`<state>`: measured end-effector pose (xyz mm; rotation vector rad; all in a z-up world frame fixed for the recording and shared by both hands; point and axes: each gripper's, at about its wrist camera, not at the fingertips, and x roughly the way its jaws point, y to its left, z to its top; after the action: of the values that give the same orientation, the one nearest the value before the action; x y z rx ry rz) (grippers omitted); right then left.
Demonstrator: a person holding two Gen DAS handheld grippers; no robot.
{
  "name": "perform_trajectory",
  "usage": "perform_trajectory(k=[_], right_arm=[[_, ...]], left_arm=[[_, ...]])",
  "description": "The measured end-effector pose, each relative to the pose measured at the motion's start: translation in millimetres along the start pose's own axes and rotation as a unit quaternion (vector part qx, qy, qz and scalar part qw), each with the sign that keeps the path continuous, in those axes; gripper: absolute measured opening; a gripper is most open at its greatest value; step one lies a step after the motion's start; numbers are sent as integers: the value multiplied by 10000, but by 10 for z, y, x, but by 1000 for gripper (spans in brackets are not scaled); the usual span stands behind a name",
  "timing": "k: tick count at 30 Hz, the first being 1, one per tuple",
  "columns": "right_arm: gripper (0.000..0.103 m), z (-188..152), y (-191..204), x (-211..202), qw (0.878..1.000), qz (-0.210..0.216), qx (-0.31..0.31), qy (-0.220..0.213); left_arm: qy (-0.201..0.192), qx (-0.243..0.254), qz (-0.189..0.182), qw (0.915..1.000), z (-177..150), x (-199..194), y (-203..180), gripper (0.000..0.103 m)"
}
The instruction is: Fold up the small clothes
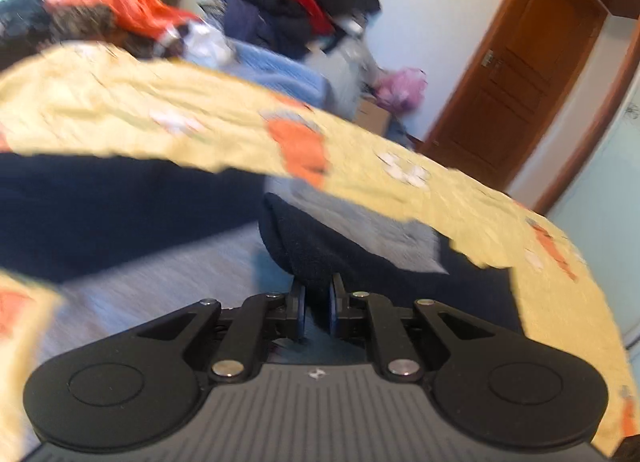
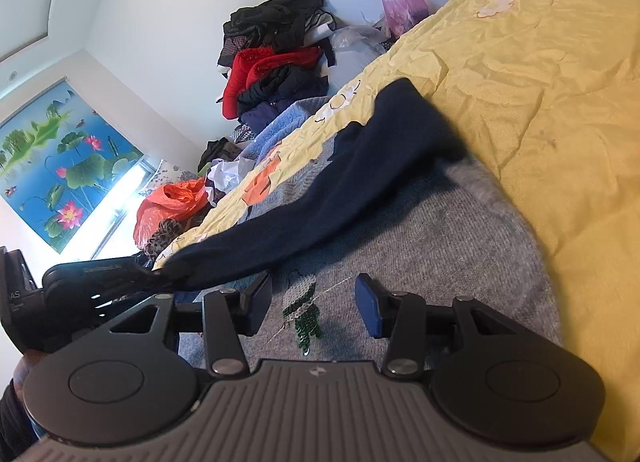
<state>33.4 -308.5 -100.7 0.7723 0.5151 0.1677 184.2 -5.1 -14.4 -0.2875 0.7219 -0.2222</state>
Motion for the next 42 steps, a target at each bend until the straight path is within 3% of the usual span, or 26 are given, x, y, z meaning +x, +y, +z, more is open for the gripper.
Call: perform_trajectory(k=[3,7,12,15,16,17,19,23,26,28,30,34,36,38,40,42], right_arm=[[51,2,6,5,10000,-4,-8,2],[51,8,9,12,10000,-34,-40,15],[57,105,313,23,9962,-280,-805,185],[69,348,581,88,9914,-151,-1296,-39],[77,438,646,163,9890,-198,-1464,-68],[80,521,704,269,9852,-331,-1683,-72],[80,631,766,513,9746,-712,-2122,-71],[79,718,646,926,9618,-1272,-2421,154],[78,667,435,1098,9570,-1654,-2345,422],[79,591,376,1077,9525,-1643,-2546,295],[79,577,367,1073,9520,-1649,-2564,289],[86,521,440,1119,9422,-1746,-2836,372],[88,486,485,1144,9353,-1829,-3001,424],[90,486,483,1142,9358,-1795,-3003,434],[90,505,460,1121,9399,-1721,-2922,410],[91,521,437,1098,9439,-1644,-2837,383]], left_arm=[[122,-117,372,9992,27,7,268,10],[458,-168,605,9970,-140,164,463,10],[241,-141,648,9975,-238,115,447,14],[72,16,656,9978,-256,-71,449,27],[-29,64,682,9976,-253,-135,458,36],[-145,58,654,9977,-246,-216,482,46],[-414,-59,514,9978,-211,-357,528,56],[-653,-257,-32,9975,-87,-366,496,56],[-161,-435,-132,9988,-62,-11,512,56],[215,-631,-191,9976,-121,249,560,56],[-20,-442,-173,9989,-192,301,548,56],[-3,-467,-282,9985,-188,248,613,56],[-161,-383,-238,9989,-157,46,704,56],[-503,-387,-204,9978,-105,-249,915,61],[-885,-588,49,9943,-34,-548,1271,72],[-1220,-1027,562,9856,74,-796,1762,75]])
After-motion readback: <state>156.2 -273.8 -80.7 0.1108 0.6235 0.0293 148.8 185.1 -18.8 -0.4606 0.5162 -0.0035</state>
